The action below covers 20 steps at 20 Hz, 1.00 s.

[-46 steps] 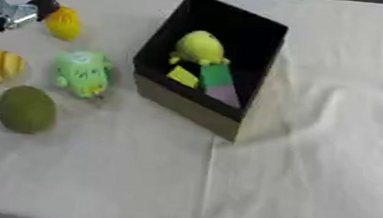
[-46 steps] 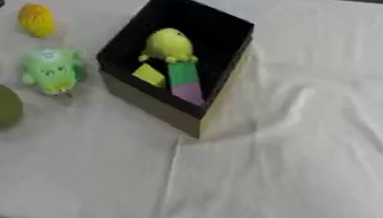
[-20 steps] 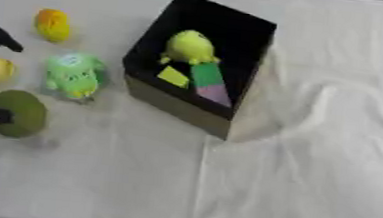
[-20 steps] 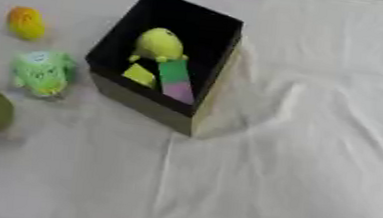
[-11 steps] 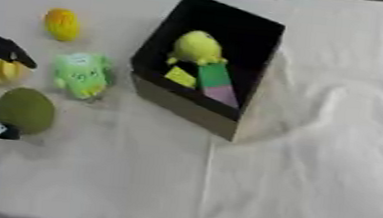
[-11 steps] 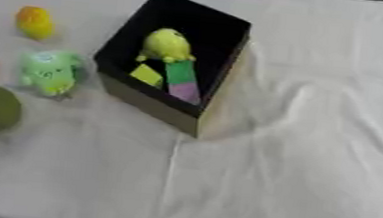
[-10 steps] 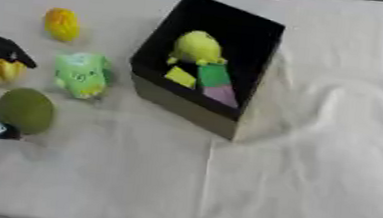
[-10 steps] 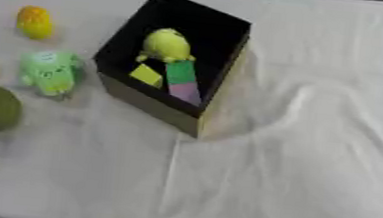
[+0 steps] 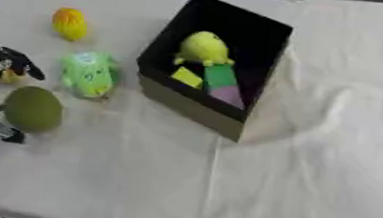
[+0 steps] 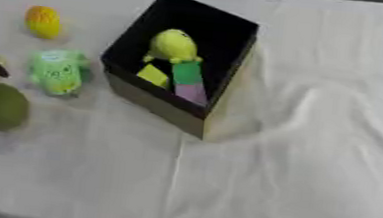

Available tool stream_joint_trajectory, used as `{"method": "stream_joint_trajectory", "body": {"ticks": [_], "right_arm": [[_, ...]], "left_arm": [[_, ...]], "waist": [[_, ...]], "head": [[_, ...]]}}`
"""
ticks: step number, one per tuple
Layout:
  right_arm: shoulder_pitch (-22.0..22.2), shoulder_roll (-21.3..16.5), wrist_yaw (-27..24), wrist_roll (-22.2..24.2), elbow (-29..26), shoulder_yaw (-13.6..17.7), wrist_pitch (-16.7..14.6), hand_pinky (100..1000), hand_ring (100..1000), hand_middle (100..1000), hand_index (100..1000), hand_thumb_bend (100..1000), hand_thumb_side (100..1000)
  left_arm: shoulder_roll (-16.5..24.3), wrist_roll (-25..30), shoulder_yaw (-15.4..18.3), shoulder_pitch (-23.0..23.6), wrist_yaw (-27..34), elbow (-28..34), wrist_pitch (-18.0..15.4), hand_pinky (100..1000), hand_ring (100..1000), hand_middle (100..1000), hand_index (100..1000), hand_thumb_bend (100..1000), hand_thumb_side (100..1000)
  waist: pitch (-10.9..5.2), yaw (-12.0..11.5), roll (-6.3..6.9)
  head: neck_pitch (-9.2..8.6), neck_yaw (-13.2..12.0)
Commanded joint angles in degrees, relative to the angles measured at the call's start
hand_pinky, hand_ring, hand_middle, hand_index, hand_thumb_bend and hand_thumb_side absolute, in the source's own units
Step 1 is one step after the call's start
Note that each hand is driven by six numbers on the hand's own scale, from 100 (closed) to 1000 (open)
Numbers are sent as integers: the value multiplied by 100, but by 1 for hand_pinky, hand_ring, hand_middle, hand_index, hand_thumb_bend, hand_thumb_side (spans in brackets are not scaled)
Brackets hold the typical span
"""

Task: Pick up objects on the table and place them in the box.

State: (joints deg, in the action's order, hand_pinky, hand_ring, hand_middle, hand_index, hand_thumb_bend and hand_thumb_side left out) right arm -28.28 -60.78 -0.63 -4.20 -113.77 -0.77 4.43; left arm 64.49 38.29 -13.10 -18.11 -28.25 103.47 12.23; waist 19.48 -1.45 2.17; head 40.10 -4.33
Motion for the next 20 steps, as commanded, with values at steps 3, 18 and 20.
{"method": "stream_joint_trajectory", "body": {"ticks": [3, 18, 20], "right_arm": [[-78, -104, -5, 5, -82, 59, 3, 836, 817, 654, 778, 100, 710], [-41, -29, -29, 37, -82, 54, 12, 837, 817, 648, 782, 100, 735], [-31, -23, -45, 39, -82, 61, 7, 837, 817, 648, 783, 100, 737]], "left_arm": [[42, 80, -89, -177, -233, -240, -80, 899, 877, 851, 906, 682, 311], [-154, 136, -308, -417, -930, -486, -203, 837, 805, 783, 829, 524, 241], [-153, 147, -337, -430, -1008, -491, -212, 827, 792, 773, 823, 504, 217]], "waist": [[-53, 12, 2], [45, 39, -4], [46, 45, -2]], "head": [[-110, 37], [-139, 23], [-136, 22]]}}
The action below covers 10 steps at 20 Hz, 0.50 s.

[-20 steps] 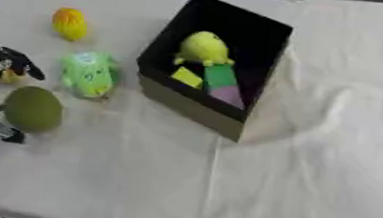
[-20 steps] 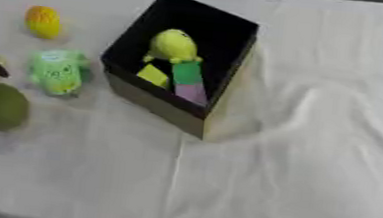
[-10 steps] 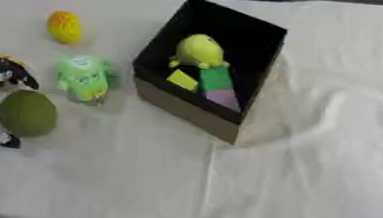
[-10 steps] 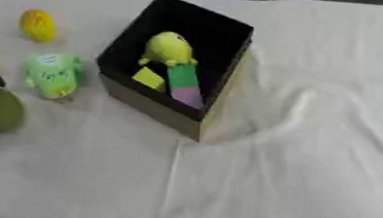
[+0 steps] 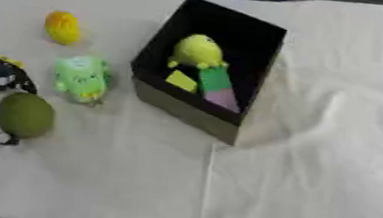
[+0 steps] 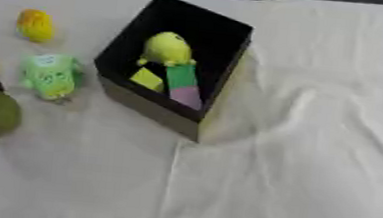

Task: Pick up objects on the table and place them in the box.

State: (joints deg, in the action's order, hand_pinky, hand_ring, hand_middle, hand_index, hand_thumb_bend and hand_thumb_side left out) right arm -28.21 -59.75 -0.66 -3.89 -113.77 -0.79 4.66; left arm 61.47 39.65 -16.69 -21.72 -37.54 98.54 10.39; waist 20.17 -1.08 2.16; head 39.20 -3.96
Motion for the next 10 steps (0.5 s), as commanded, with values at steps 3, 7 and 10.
{"method": "stream_joint_trajectory", "body": {"ticks": [3, 7, 10], "right_arm": [[-27, -110, -73, 9, -82, 75, -41, 837, 817, 646, 782, 100, 744], [-1, -98, -104, 2, -82, 97, -51, 838, 816, 645, 784, 100, 749], [30, -98, -110, -2, -82, 109, -45, 838, 816, 645, 784, 100, 752]], "left_arm": [[137, 77, -43, -93, -397, -15, -96, 800, 760, 745, 795, 427, 100], [87, 110, -81, -108, -579, -8, -88, 761, 721, 698, 743, 322, 100], [70, 23, -29, -71, -488, 175, -17, 739, 690, 664, 678, 281, 100]], "waist": [[-23, 24, 2], [-25, 30, 7], [-26, 27, 9]], "head": [[-41, -23], [-26, -21], [-20, 6]]}}
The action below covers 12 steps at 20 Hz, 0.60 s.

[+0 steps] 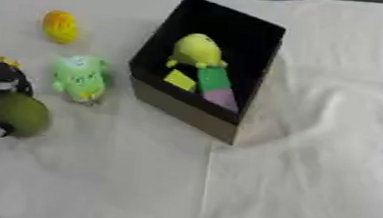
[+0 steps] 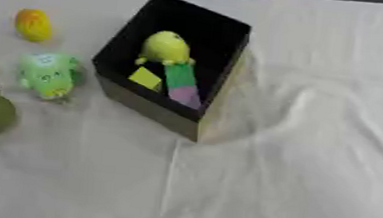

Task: Pick up objects on the table and place them in the box.

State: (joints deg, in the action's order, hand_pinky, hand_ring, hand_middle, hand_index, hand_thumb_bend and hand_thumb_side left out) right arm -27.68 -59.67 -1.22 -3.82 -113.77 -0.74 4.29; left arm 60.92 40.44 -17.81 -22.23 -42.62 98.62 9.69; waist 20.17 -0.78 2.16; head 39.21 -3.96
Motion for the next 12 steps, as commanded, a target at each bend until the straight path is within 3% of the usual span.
{"method": "stream_joint_trajectory", "body": {"ticks": [1, 7, 12], "right_arm": [[-10, -108, -54, -14, -82, 110, -6, 838, 816, 645, 784, 100, 753], [54, -125, -69, -51, -82, 142, -7, 838, 816, 644, 785, 100, 758], [86, -134, -82, -66, -82, 157, -4, 837, 816, 644, 786, 100, 768]], "left_arm": [[133, -93, 127, 5, 62, 294, 85, 731, 680, 652, 666, 281, 100], [189, -219, 582, 103, 326, 1251, 538, 663, 592, 550, 535, 296, 100], [187, -311, 772, 17, 517, 1579, 859, 634, 575, 527, 490, 329, 100]], "waist": [[-27, -6, 9], [-49, -41, 20], [-77, -47, 32]], "head": [[-19, 20], [-10, 85], [-10, 104]]}}
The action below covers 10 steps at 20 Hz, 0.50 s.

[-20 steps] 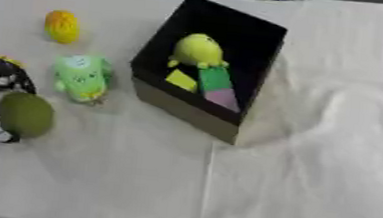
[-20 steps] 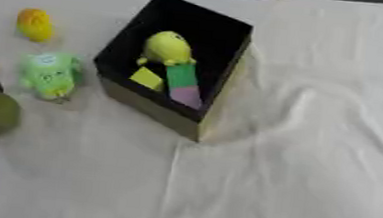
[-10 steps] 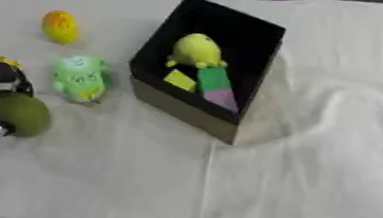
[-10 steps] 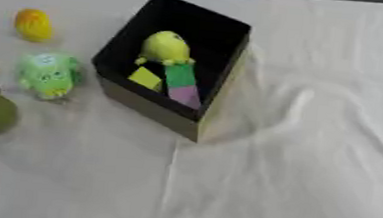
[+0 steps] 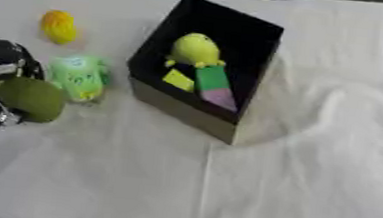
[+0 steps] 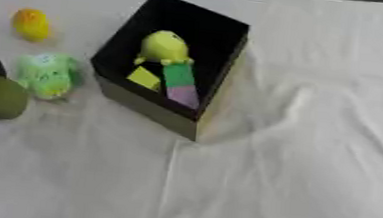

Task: Pick up objects on the table and place them in the box.

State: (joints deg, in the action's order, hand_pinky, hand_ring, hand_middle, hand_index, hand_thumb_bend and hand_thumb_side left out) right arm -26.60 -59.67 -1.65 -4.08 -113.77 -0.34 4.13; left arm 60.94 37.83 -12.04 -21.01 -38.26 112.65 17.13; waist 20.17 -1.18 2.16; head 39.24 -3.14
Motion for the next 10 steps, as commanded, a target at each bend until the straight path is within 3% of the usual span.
{"method": "stream_joint_trajectory", "body": {"ticks": [1, 7, 10], "right_arm": [[-16, -137, -41, -47, -82, 122, 12, 837, 816, 644, 786, 100, 774], [-13, -164, -73, -76, -82, 140, -3, 837, 816, 644, 786, 100, 770], [-53, -165, -94, -82, -82, 143, -20, 837, 816, 643, 785, 100, 760]], "left_arm": [[170, -72, 220, -157, 110, 185, 113, 634, 573, 525, 488, 327, 100], [41, -149, 271, -881, 241, 194, -179, 636, 570, 523, 490, 298, 100], [-208, -9, 110, -1592, 340, 194, -323, 638, 566, 521, 494, 275, 100]], "waist": [[-84, -7, 32], [-141, -7, 45], [-186, -15, 61]], "head": [[-10, 27], [28, 134], [50, 195]]}}
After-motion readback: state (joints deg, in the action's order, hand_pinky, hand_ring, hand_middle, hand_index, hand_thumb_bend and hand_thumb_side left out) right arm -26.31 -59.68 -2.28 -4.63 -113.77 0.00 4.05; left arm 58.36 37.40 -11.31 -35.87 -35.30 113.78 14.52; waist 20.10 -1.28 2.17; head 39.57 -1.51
